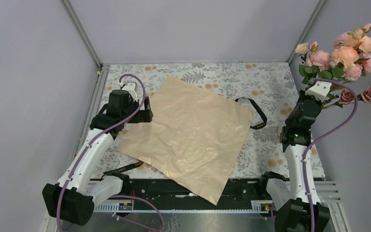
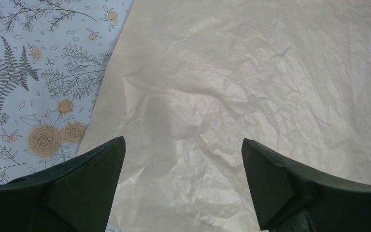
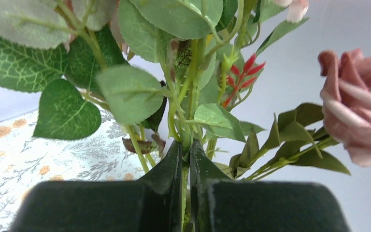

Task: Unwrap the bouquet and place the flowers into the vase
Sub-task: Insert the fake flower into the vase.

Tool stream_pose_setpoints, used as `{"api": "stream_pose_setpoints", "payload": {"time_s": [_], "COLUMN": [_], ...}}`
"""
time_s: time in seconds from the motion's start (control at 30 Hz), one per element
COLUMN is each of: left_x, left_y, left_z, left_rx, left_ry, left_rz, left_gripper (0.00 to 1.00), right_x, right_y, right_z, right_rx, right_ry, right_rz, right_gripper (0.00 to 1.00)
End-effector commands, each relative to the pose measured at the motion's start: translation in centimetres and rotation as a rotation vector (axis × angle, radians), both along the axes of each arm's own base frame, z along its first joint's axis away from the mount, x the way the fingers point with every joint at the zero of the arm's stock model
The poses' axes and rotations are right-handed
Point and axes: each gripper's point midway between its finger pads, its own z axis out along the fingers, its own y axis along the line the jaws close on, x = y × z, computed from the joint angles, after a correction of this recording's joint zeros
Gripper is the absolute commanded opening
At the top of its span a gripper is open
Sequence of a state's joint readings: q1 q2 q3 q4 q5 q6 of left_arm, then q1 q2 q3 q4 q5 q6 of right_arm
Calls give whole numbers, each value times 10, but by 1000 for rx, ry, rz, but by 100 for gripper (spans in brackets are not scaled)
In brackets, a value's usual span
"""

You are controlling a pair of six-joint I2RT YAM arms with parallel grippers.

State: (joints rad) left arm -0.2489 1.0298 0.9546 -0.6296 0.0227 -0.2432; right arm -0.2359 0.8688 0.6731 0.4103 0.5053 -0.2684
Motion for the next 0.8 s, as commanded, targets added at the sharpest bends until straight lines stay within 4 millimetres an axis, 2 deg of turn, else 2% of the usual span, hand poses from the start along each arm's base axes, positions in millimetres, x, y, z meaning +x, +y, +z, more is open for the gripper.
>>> {"api": "stream_pose_setpoints", "payload": {"time_s": [0.0, 0.2, 0.3, 0.5, 0.6, 0.77], "left_x": [7, 6, 6, 5, 5, 5], "left_y": [-4, -3, -3, -4, -3, 1], "left_z": [12, 11, 12, 11, 12, 12], "left_rx": [-29, -31, -35, -39, -38, -35], "left_ry": [-58, -58, -61, -60, -62, -69], "left_rz": [-12, -11, -11, -13, -8, 8], "left_gripper": [99, 99, 99, 99, 99, 99], "right_x": [-3, -8, -12, -14, -16, -21], "right_y": [5, 9, 11, 17, 19, 25], "right_z": [-1, -22, -27, -31, -31, -32], "right_rx": [50, 106, 121, 151, 165, 184], "right_ry": [-70, -50, -55, -50, -56, -63], "right_rz": [20, 24, 27, 55, 62, 88], "right_gripper": [0, 1, 6, 21, 35, 45]}}
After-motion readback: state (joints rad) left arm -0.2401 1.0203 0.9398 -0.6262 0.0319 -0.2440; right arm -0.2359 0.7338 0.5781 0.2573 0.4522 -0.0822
